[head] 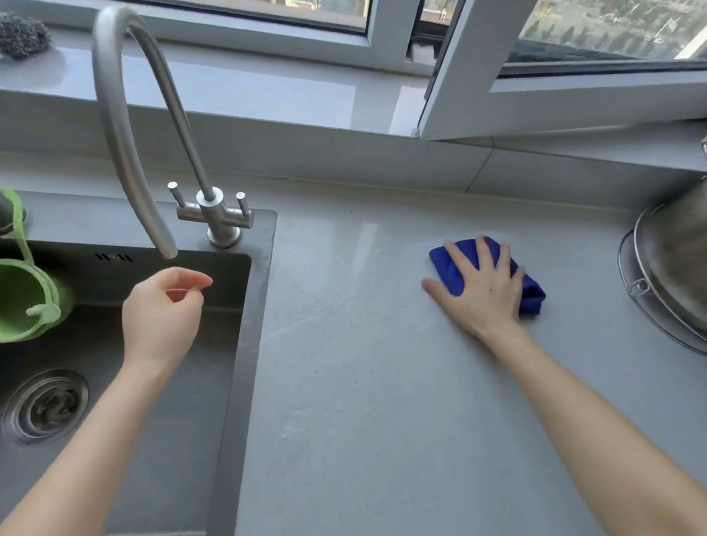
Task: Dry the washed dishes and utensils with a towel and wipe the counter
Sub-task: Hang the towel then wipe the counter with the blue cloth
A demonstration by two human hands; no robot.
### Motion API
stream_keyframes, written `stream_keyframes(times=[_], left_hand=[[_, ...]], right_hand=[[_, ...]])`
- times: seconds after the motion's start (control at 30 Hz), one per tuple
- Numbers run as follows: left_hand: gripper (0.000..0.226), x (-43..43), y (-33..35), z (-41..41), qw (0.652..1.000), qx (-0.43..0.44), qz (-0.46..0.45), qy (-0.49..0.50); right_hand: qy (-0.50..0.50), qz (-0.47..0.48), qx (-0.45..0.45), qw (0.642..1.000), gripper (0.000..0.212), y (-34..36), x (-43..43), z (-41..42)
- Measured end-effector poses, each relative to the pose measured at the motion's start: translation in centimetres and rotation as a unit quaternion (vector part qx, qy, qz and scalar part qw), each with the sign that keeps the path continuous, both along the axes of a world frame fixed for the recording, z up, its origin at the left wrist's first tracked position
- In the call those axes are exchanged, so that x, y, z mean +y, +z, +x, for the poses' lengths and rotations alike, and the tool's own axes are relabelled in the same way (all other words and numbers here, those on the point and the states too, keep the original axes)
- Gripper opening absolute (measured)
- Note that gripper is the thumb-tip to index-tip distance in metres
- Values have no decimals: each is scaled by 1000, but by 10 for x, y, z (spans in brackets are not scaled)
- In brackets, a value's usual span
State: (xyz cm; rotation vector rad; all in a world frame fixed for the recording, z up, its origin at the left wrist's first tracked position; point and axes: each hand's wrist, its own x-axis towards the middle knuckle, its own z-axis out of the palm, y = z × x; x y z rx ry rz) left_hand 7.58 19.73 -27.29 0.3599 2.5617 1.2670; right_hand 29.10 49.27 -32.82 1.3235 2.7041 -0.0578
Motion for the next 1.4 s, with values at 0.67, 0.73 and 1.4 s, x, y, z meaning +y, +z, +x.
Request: stream_keyframes(times=[0.67,0.73,1.4], left_hand=[[24,3,-19,-6,998,11,-46,-40],[24,-3,-23,-10,998,15,-44,-32],[29,-65,-7,-8,1000,-4,5,19]], right_hand=[[70,85,73,991,61,-19,-9,37],[-129,71,58,987,70,-13,35,27],[368,-30,120,922,49,-11,-232,-60]])
